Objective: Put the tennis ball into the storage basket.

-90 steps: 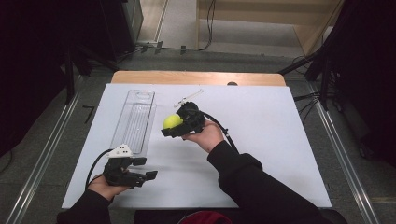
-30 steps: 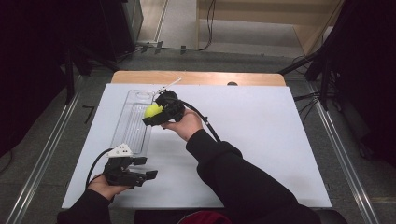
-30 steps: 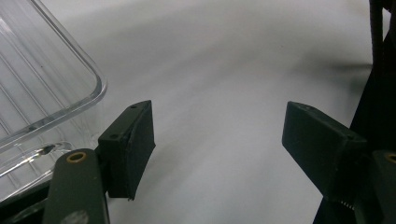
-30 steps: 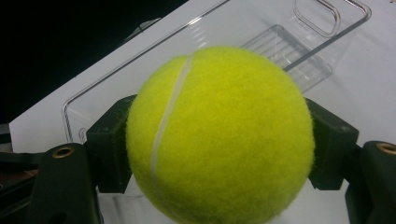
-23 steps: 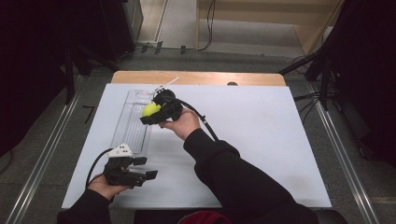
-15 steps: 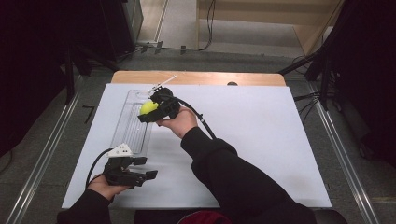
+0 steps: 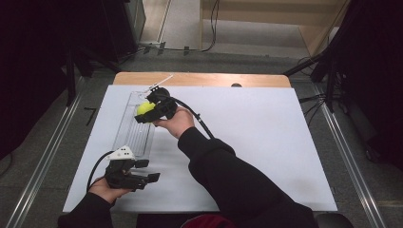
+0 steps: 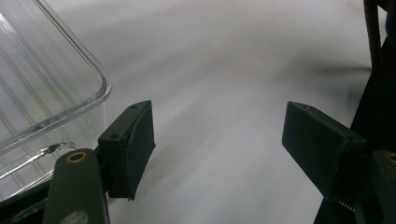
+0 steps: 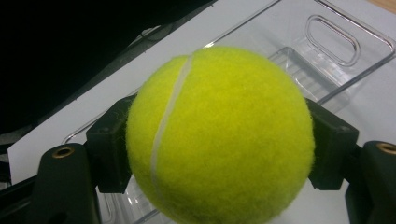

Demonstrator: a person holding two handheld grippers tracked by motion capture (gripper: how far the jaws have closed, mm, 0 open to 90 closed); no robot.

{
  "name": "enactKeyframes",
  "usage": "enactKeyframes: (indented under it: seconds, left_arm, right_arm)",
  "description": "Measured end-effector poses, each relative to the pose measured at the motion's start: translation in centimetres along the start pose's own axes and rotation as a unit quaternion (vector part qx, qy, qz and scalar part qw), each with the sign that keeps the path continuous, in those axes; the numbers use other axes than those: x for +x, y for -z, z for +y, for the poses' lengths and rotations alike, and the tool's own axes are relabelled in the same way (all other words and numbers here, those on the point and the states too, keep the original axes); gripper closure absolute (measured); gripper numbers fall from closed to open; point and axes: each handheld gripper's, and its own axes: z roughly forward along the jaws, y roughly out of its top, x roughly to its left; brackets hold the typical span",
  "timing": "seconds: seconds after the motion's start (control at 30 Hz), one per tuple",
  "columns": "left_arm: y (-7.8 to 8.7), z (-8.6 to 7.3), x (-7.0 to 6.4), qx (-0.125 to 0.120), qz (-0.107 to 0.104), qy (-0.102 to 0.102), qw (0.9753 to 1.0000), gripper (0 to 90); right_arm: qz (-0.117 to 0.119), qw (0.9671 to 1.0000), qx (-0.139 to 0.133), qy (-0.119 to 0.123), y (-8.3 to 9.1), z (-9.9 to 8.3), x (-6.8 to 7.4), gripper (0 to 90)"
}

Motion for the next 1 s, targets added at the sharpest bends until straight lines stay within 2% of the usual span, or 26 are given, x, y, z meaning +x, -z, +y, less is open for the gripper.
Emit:
enactKeyframes:
  seconds: [0.43,1.0]
  left_arm:
    - [0.0,0.0,0.0,0.001,0.000,-0.003,1.0000,26.4]
    - [0.0,0.0,-0.1,0.002,-0.001,-0.005,1.0000,26.4]
  right_arm:
    - [-0.003,0.9999,0.009,0.006,-1.4,1.0,0.2,22.8]
    - [-0.004,1.0000,0.002,0.008,-2.9,1.7,0.9,22.8]
